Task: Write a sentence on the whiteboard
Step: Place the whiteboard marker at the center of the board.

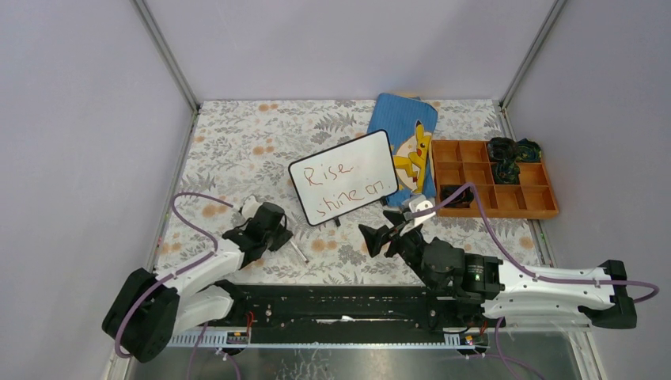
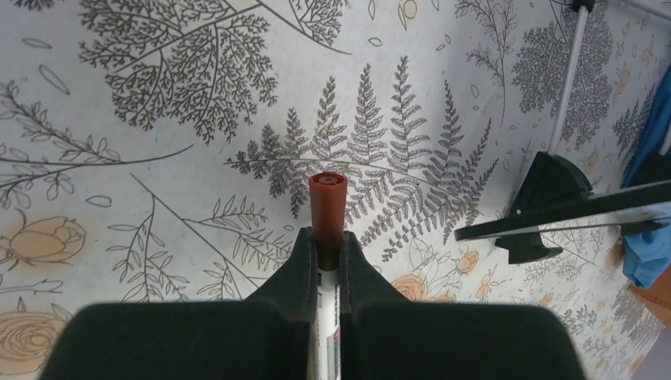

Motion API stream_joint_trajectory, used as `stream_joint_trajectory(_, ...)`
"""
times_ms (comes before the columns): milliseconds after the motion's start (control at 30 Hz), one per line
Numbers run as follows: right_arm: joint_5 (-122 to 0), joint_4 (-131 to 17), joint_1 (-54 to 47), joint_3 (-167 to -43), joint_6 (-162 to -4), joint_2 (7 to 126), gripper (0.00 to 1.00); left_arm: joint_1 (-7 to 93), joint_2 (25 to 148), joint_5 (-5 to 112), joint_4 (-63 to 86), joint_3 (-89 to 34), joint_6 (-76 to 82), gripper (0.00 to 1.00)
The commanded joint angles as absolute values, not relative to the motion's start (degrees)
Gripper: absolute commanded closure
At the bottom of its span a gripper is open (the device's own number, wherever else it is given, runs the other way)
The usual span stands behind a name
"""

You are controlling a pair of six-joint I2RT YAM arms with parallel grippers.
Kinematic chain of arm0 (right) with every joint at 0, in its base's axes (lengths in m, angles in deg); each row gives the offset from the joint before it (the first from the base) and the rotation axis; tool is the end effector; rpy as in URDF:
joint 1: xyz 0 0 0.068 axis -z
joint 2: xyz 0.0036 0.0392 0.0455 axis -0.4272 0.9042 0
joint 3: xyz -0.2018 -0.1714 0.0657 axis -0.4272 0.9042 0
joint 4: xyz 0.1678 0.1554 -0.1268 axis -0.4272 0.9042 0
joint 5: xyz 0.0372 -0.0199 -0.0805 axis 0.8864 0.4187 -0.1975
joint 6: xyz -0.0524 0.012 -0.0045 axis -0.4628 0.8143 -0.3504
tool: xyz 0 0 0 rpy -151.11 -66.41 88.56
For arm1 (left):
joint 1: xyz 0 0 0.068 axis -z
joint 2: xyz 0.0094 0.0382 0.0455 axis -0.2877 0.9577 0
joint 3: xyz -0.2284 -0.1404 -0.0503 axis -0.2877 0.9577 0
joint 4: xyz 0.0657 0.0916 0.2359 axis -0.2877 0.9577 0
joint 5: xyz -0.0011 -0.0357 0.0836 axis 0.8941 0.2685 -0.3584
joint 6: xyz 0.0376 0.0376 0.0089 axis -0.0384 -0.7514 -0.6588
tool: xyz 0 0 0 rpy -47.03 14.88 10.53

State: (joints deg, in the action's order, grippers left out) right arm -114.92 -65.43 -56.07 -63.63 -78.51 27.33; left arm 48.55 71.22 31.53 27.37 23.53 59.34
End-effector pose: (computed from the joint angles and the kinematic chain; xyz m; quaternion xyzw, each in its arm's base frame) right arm 0.0511 0.1668 0.3168 -0.1468 0.6903 0.2823 0.6498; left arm 0.1589 -0.0887 0.1473 -0.3267 0.8843 -0.1676 0.2883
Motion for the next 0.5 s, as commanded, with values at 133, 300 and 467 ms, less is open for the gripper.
stream_joint_trajectory(133, -116.96, -66.22, -56.01, -63.78, -78.04, 26.03, 0.24, 44.54, 76.57, 33.45, 22.26, 21.06, 54.86, 0.96)
stream_joint_trajectory(300, -116.94, -65.66, -55.99, -63.72, -77.66, 25.83, 0.24, 42.95, 78.67, 34.31, 21.48, 20.09, 53.56, 0.94)
stream_joint_trajectory(467, -116.76, -64.62, -56.01, -63.99, -76.68, 25.83, 0.24, 42.53, 80.38, 35.34, 20.75, 19.08, 52.68, 0.89)
